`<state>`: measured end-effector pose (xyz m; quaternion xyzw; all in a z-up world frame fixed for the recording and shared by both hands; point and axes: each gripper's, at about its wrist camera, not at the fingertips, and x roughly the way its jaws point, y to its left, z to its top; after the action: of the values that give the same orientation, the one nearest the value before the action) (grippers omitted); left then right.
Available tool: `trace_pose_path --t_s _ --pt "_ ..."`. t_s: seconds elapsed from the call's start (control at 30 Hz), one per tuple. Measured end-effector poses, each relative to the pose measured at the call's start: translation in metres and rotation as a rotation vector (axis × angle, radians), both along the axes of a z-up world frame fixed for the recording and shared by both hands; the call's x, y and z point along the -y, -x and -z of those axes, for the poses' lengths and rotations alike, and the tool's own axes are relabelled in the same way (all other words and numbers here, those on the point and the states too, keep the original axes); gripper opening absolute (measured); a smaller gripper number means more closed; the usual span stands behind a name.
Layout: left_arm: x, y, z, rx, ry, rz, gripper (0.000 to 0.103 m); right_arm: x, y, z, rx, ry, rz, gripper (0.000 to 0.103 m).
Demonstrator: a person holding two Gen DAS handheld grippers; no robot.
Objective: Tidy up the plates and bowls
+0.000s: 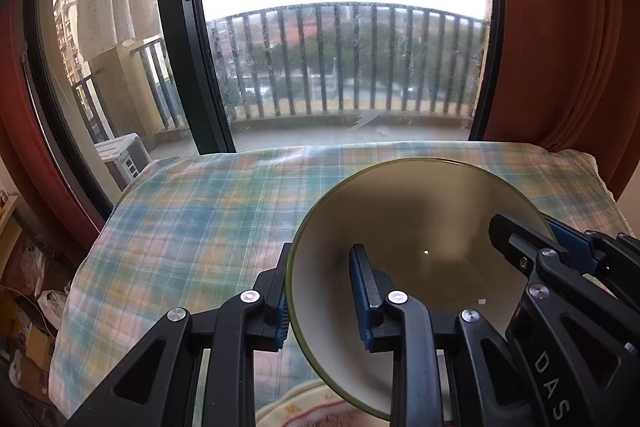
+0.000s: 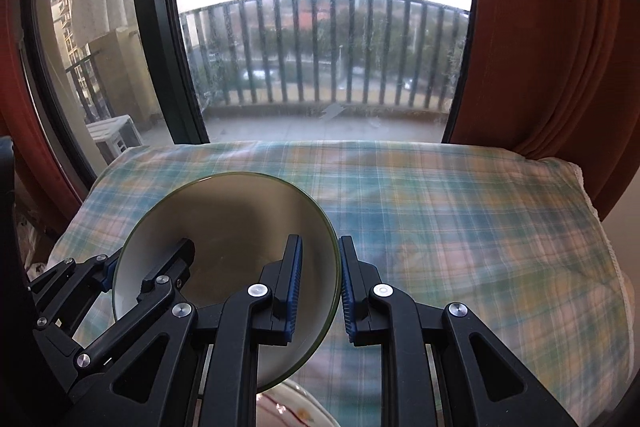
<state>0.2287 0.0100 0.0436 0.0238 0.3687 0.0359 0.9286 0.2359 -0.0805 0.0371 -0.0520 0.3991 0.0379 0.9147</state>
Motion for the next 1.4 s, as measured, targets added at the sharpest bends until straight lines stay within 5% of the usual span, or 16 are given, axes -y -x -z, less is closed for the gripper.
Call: trace_pose_path --t_s 0.63,1.4 --pt "0.057 0.072 -0.002 0.037 0.015 0.09 0.024 0.063 0.092 -0.024 0.05 0.024 0.069 0.021" --pt "0.124 0.1 0.06 -0.06 0.024 0.177 0.024 0.134 0.134 0.03 -0.037 0.039 0.168 0.021"
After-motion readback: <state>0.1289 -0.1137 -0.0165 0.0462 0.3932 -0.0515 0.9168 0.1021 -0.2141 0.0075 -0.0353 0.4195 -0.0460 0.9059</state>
